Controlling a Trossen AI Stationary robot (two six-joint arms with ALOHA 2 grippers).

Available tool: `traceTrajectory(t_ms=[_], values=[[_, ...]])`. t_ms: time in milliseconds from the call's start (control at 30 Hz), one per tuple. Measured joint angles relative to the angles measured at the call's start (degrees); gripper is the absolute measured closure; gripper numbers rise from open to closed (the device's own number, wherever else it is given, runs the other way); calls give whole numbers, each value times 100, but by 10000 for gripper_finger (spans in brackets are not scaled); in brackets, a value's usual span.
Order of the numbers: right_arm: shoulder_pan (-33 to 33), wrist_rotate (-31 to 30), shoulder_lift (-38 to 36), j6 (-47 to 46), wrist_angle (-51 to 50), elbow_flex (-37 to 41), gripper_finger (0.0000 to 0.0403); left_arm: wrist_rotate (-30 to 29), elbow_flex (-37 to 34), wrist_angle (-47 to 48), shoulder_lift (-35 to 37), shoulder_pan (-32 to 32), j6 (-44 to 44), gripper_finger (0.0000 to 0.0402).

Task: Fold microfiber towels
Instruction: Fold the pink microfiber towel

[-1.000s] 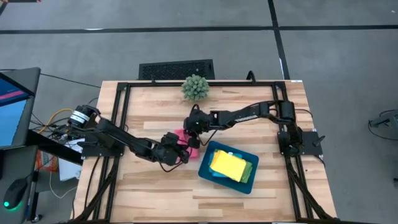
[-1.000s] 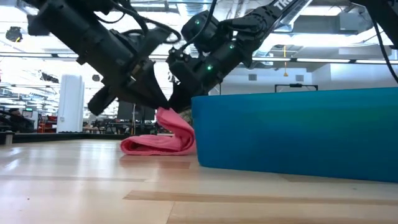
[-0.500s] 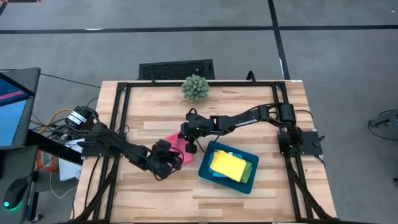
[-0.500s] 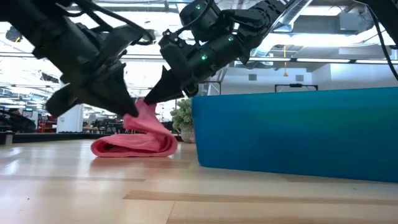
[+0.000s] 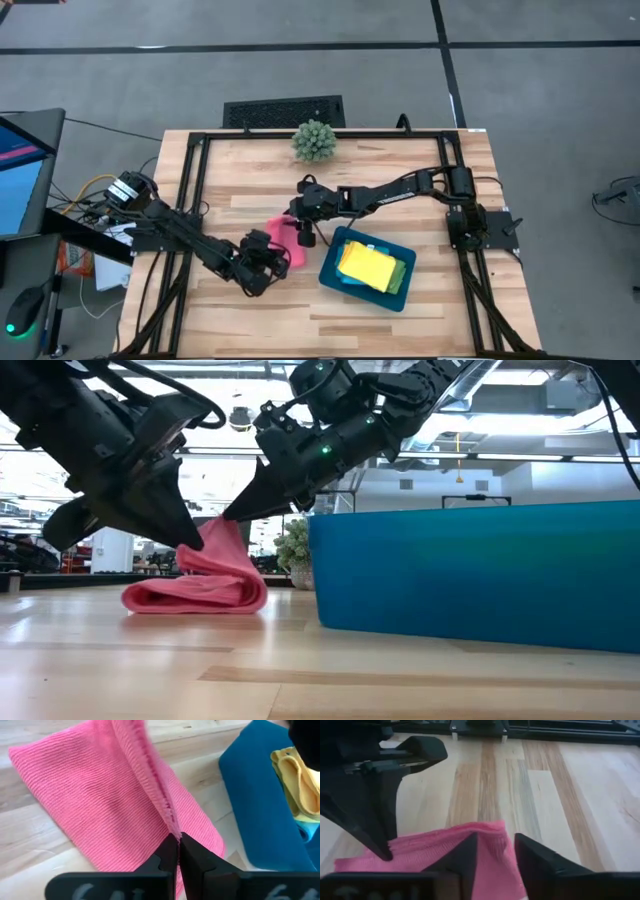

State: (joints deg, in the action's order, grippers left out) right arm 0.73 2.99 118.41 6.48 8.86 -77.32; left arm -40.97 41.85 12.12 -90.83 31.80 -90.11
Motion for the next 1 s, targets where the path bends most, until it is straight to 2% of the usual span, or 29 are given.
traceTrajectory(t_ms=[167, 300, 733, 1000], values=[[11, 6, -60, -3, 67, 2, 187, -2, 0, 3, 0, 124, -132, 401], [20, 8, -70, -41, 60, 2, 161, -24, 0, 82, 0, 297, -317, 401], [2, 15, -90, -102, 75, 2, 163, -192, 0, 1412, 0, 1026, -2035, 401], [-217, 164, -90, -107, 402, 2, 163, -133, 0, 1932, -2, 1290, -2646, 401]])
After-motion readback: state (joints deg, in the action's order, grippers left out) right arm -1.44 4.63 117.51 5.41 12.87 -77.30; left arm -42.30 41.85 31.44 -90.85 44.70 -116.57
